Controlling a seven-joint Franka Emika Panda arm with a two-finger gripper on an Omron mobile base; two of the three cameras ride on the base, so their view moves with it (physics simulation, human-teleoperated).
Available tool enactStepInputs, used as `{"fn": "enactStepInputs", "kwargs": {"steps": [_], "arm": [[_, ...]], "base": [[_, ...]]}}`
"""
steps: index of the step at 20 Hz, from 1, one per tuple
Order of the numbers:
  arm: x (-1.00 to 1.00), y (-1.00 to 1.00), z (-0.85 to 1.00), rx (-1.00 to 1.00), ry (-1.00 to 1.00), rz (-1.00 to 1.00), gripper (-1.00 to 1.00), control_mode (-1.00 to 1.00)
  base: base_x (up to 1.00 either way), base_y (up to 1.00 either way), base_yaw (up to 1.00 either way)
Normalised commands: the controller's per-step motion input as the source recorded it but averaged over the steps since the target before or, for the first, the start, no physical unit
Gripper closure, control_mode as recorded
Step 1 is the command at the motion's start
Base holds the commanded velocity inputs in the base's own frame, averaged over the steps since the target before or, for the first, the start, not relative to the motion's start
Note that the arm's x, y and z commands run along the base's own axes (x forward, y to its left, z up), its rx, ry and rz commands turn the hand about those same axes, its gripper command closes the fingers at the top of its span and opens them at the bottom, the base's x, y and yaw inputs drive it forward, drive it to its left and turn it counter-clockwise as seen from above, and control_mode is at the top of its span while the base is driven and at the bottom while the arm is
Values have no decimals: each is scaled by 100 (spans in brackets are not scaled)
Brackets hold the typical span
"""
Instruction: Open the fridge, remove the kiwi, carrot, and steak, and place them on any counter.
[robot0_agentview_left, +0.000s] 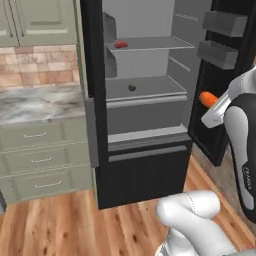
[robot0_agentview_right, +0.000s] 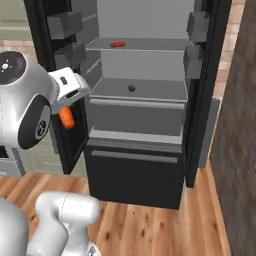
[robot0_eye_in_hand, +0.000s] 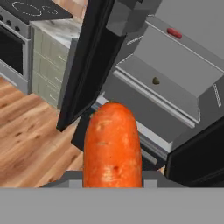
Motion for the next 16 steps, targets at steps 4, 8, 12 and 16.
{"fn": "enactStepInputs", "kwargs": {"steps": [4,8,12,16], "arm": [[0,0,0,0,0,0,100,100],[0,0,0,0,0,0,100,100],[0,0,0,0,0,0,100,100],[0,0,0,0,0,0,100,100]], "base": [[-3,100,0],[21,100,1],[12,100,3],[84,100,3]]}}
